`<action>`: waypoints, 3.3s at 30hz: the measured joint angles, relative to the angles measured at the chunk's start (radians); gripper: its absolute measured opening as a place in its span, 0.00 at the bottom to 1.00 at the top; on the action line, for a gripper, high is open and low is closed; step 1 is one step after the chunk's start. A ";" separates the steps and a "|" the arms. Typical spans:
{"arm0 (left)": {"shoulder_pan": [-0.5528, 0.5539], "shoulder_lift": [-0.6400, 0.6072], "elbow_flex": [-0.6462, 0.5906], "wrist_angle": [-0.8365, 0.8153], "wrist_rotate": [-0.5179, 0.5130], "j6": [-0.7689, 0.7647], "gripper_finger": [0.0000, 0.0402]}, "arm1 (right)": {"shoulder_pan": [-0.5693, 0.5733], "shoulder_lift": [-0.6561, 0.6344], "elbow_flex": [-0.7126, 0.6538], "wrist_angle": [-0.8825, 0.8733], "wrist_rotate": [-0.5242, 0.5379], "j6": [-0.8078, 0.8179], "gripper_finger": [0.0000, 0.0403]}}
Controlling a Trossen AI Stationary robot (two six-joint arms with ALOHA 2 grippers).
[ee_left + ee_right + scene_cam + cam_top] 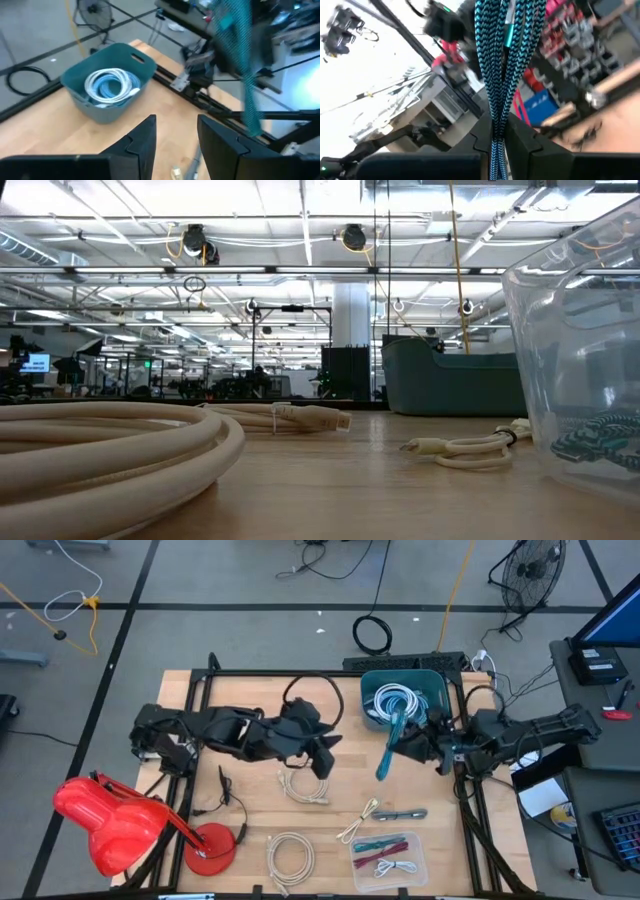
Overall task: Pick & Place USB Port
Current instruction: Put the blue charger cable into the transparent bin, then put the top brown HDMI cable into the blue bin
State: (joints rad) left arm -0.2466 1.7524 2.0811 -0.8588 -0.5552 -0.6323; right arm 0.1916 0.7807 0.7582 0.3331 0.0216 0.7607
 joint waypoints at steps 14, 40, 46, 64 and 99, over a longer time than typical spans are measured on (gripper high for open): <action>-0.001 0.009 -0.002 -0.101 -0.021 -0.032 0.36 | 0.127 0.327 0.544 -1.125 -0.291 -0.325 0.05; -0.025 0.007 -0.001 -0.441 -0.014 -0.015 0.36 | 0.472 0.807 0.576 -0.950 -0.260 -0.020 0.05; -0.058 0.007 -0.001 -0.479 -0.020 -0.025 0.36 | 0.474 0.882 0.576 -0.952 -0.254 -0.034 0.05; -0.102 0.008 -0.001 -0.543 -0.023 -0.091 0.36 | 0.502 0.942 0.575 -1.024 -0.292 -0.047 0.05; -0.129 0.008 -0.001 -0.554 -0.031 -0.129 0.36 | 0.547 1.038 0.575 -0.853 -0.315 0.021 0.36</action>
State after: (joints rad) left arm -0.3752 1.7603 2.0804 -1.4125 -0.5866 -0.7612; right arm 0.7387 1.8191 1.3327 -0.5201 -0.2935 0.7821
